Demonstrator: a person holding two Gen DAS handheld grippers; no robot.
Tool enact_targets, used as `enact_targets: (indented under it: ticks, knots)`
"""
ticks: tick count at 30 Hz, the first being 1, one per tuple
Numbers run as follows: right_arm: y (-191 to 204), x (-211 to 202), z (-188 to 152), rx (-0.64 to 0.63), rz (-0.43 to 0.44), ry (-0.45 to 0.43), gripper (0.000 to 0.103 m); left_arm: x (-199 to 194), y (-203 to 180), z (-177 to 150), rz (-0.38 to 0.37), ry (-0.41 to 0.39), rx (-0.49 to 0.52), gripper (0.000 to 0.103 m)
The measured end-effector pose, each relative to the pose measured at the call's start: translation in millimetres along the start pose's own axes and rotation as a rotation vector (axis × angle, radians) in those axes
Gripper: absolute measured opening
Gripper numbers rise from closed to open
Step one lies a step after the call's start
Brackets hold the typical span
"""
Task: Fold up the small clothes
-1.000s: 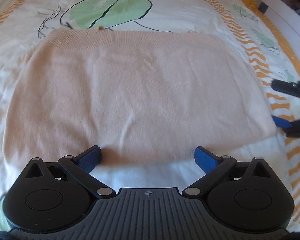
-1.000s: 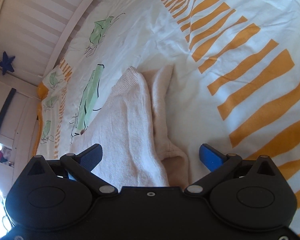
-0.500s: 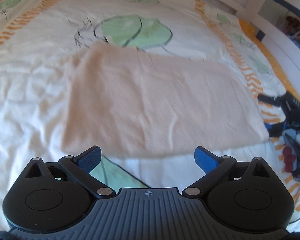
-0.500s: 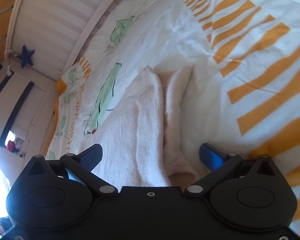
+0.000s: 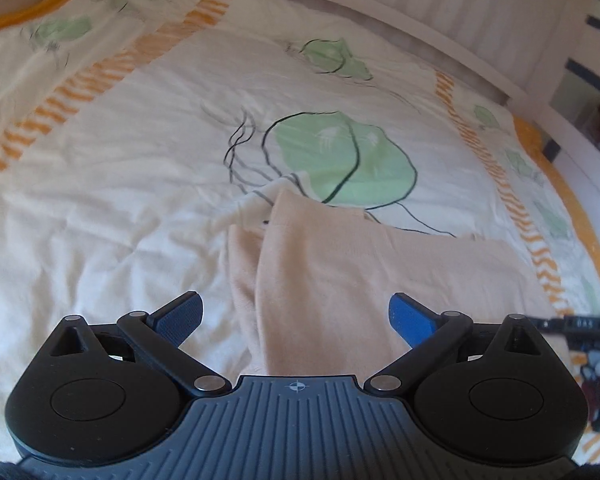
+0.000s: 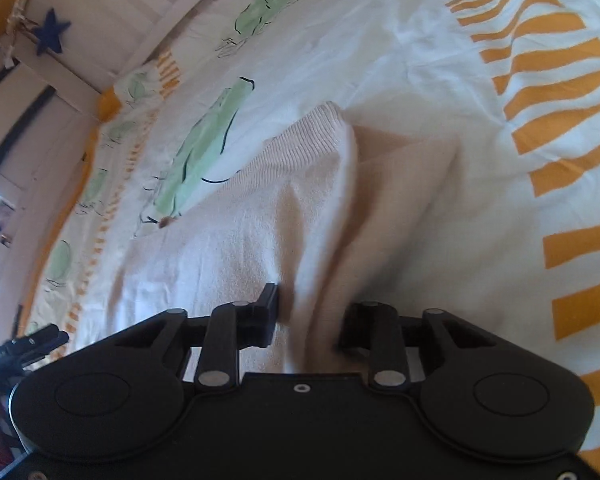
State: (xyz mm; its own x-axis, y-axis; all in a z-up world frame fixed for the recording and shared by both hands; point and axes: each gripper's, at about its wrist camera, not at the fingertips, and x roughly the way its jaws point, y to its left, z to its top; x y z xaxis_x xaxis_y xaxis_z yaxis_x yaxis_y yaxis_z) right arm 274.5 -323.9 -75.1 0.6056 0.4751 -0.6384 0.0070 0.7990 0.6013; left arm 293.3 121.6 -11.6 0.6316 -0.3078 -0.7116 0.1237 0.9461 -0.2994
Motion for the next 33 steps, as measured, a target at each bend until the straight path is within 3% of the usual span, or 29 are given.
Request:
enact_targets:
  ticks: [1,5,8,14,17,19,22,27,29,33]
  knots:
    - [7,-4,0,-0.015,-0.015,-0.01,0.028,2,5,2,-0.009,0.004,-0.013,0.101]
    - [45,-21,7,-0.048,0.004,-0.066,0.025,-4,15,10,0.059,-0.033,0.025,0.101]
    - [86,-23,12,-0.085,0.049,-0.081,0.025,-11,28,19,0.058,-0.058,-0.021,0.101]
    - [157,18,8,-0.095,0.156,-0.033,0.025,-19,40,29,0.042,-0.077,-0.059,0.101]
    - [188,50,-6,-0.141,0.162,0.005,0.024,-22,47,32,0.009,-0.074,-0.092,0.101]
    - [203,70,-18,-0.162,0.151,0.039,0.024,-22,53,33,-0.002,-0.069,-0.114,0.101]
    - [225,96,-38,-0.246,0.059,0.066,0.025,-23,61,34,-0.001,-0.07,-0.141,0.101]
    - [249,108,-62,-0.374,-0.045,0.058,0.025,-25,68,37,-0.011,-0.069,-0.171,0.101]
    - [260,110,-67,-0.434,-0.075,0.059,0.03,-26,66,37,-0.017,-0.073,-0.166,0.101]
    - [275,115,-72,-0.479,-0.048,0.061,0.059,-27,62,36,-0.025,-0.07,-0.147,0.101]
